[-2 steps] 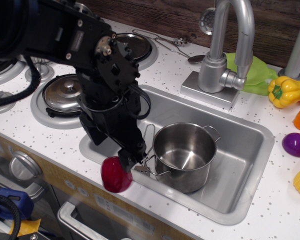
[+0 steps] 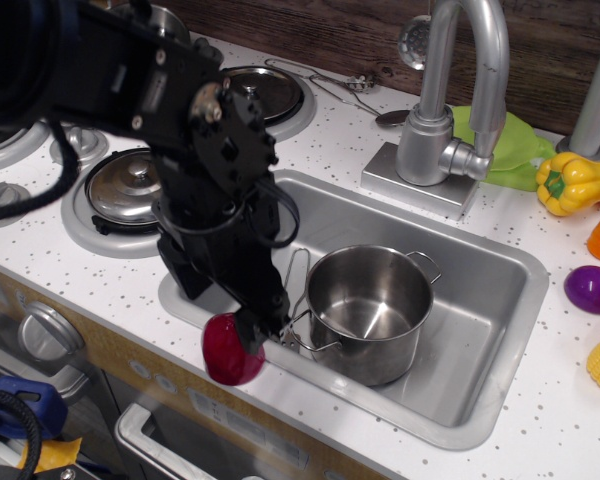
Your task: Put sweet potato in pot which is in sink
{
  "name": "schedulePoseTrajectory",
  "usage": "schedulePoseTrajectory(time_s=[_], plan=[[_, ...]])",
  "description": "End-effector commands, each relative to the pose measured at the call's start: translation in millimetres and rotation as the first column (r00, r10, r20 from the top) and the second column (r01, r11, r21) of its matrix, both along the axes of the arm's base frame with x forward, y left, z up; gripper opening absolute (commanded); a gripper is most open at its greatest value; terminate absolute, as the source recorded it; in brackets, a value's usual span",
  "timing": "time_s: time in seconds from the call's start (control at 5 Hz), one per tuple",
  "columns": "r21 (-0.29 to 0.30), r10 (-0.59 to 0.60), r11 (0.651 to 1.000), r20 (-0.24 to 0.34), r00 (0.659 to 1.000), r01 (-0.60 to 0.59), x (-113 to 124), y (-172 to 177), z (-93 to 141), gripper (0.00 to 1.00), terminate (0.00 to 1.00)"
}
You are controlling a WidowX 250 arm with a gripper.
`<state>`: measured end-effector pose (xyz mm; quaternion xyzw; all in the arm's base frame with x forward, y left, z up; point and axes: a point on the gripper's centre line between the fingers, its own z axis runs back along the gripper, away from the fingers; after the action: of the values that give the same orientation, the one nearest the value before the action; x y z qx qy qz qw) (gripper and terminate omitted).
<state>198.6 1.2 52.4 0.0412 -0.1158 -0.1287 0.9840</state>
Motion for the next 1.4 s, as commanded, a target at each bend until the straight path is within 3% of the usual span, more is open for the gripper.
schedulePoseTrajectory(time_s=[0.0, 0.6, 0.8, 1.0, 1.2], plan=[[-0.021, -0.010, 1.000, 0.046, 0.999, 0.011, 4.6, 9.8, -11.1, 1.00, 0.00], [-0.081, 0.013, 0.997, 0.123, 0.992, -0.003, 3.8, 18.3, -41.1, 1.00, 0.00], [-0.065, 0.025, 0.998, 0.133, 0.991, -0.016, 5.9, 16.3, -39.3, 0.00, 0.00], [-0.024, -0.006, 1.000, 0.147, 0.989, 0.009, 12.1, 11.4, -20.1, 0.00, 0.00], [0.033, -0.026, 0.999, 0.216, 0.976, 0.019, 25.7, -0.9, -3.5, 0.00, 0.00]])
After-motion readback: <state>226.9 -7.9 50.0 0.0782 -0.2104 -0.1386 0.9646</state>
